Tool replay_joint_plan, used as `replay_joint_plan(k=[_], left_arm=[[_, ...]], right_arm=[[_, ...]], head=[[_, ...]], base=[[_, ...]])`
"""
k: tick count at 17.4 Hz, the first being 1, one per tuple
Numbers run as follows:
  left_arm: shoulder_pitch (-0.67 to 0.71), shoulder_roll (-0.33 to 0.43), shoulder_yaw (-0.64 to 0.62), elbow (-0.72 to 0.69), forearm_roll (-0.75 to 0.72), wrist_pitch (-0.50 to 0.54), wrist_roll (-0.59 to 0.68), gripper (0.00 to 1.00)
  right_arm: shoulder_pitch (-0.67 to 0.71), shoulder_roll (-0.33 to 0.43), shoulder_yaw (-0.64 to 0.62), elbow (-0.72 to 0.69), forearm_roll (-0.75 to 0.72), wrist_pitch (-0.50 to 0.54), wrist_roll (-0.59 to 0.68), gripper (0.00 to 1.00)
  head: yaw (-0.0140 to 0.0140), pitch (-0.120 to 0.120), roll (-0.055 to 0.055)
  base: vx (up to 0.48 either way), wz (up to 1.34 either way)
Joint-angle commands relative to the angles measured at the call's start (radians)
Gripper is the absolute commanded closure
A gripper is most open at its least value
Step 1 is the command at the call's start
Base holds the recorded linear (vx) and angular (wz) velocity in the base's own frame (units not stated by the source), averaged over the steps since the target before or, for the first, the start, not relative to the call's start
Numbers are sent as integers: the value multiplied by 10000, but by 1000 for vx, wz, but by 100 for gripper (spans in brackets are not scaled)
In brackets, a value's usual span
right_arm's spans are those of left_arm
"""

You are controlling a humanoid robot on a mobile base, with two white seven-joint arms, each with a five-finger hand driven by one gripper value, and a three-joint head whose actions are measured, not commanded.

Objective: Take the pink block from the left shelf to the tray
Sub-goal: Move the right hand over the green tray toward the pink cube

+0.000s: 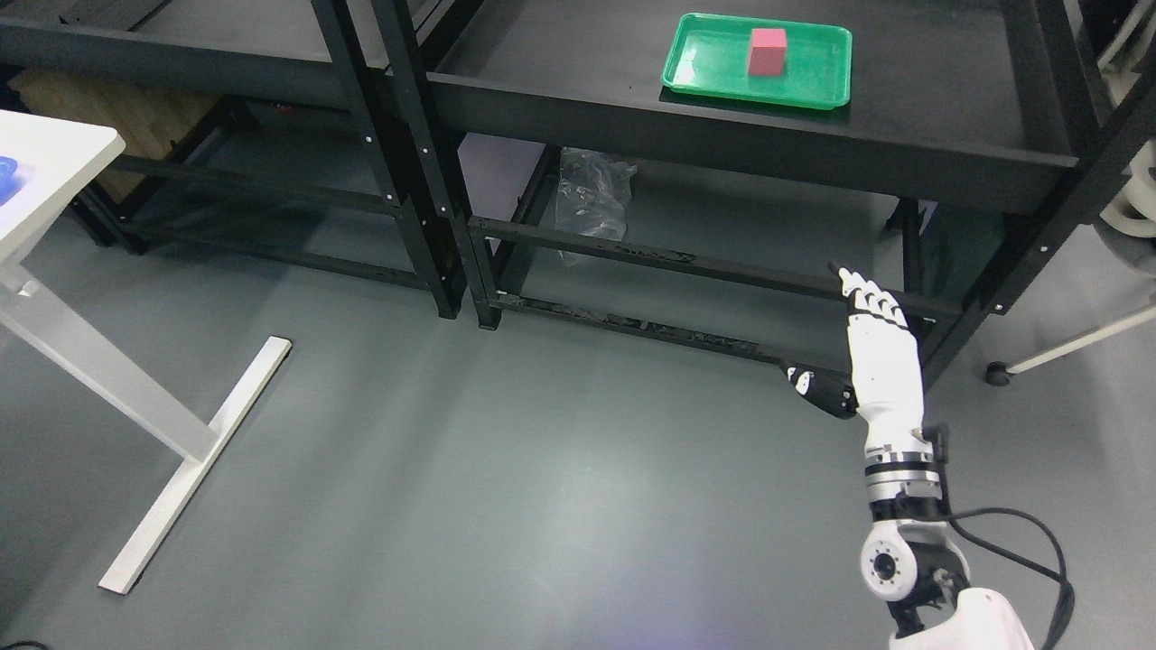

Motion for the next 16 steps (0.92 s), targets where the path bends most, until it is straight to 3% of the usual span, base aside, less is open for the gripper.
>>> replay_joint_plan(k=[1,3,16], left_arm=[[199,174,0,-175,0,-4,4,0],[199,174,0,-175,0,-4,4,0],[199,174,0,-175,0,-4,4,0]], right_arm=[[-60,672,323,458,5202,932,-21,1],[-14,672,277,474,5586,947,-51,1],[-212,672,292,44,4513,1269,-402,1]], head=[[0,0,0],[0,0,0],[0,0,0]], base=[[204,0],[227,0],[239,0]])
